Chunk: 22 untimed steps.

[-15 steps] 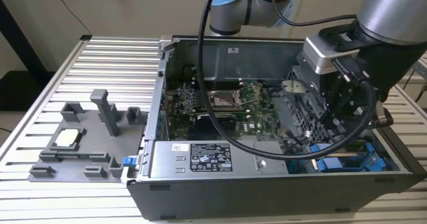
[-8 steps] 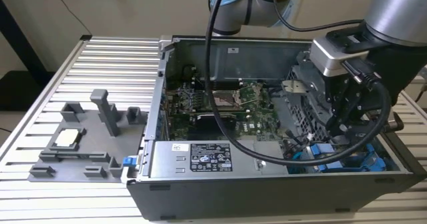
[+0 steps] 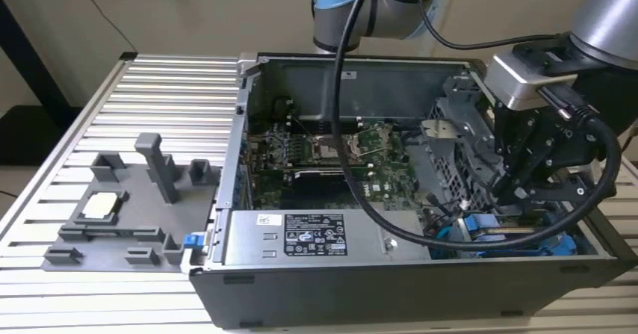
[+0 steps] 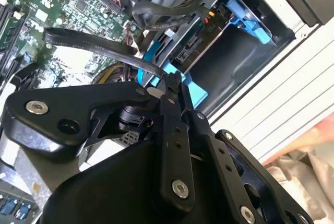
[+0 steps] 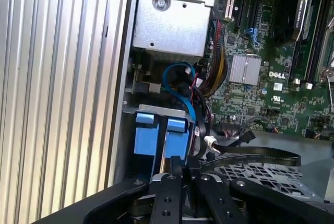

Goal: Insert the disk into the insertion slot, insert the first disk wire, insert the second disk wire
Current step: 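Insert the second disk wire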

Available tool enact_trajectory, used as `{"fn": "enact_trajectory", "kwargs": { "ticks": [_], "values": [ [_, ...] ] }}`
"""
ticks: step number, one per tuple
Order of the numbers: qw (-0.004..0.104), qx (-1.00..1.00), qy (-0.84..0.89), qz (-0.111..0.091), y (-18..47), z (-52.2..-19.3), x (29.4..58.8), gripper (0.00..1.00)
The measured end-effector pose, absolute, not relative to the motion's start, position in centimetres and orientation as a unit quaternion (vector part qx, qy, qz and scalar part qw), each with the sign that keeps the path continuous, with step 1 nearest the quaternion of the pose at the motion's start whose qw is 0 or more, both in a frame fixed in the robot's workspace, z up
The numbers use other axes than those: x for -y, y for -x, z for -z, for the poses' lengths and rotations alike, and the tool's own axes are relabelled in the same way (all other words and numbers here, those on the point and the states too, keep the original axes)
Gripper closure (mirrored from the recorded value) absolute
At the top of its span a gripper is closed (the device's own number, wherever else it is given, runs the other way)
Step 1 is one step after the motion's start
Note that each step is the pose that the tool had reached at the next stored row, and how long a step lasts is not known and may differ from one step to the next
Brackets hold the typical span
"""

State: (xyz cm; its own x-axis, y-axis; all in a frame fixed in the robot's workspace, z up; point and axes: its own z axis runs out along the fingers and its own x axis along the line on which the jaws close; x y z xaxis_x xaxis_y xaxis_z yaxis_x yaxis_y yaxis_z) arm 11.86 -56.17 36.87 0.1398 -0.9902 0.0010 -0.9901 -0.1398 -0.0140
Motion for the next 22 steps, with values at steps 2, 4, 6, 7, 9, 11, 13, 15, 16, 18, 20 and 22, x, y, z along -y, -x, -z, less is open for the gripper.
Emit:
{"fn": "enact_trajectory", "kwargs": {
  "ticks": [2, 4, 6, 7, 9, 11, 13, 15, 16, 18, 20, 22],
  "values": [
    [0.004, -0.656, 0.754, 0.004, -12.1, -36.8, 56.2, 0.84],
    [0.004, -0.661, 0.751, 0.004, -12.2, -36.6, 56.2, 0.84],
    [0.004, -0.672, 0.741, 0.004, -12.2, -36.3, 56.2, 0.84],
    [0.004, -0.678, 0.735, 0.004, -12.2, -36.2, 56.2, 0.84],
    [0.004, -0.686, 0.727, 0.004, -12.3, -36.0, 56.2, 0.84],
    [0.004, -0.687, 0.727, 0.004, -12.8, -35.9, 56.2, 0.84],
    [0.004, -0.687, 0.726, 0.004, -13.2, -35.8, 56.2, 0.84],
    [0.004, -0.689, 0.725, 0.004, -13.4, -35.7, 56.2, 0.84],
    [0.004, -0.691, 0.723, 0.004, -13.5, -35.6, 56.2, 0.84],
    [0.004, -0.693, 0.721, 0.004, -13.6, -35.4, 56.2, 0.84],
    [0.004, -0.696, 0.718, 0.004, -13.8, -35.2, 56.2, 0.84],
    [0.004, -0.698, 0.716, 0.004, -14.0, -35.0, 56.2, 0.84]
  ]
}}
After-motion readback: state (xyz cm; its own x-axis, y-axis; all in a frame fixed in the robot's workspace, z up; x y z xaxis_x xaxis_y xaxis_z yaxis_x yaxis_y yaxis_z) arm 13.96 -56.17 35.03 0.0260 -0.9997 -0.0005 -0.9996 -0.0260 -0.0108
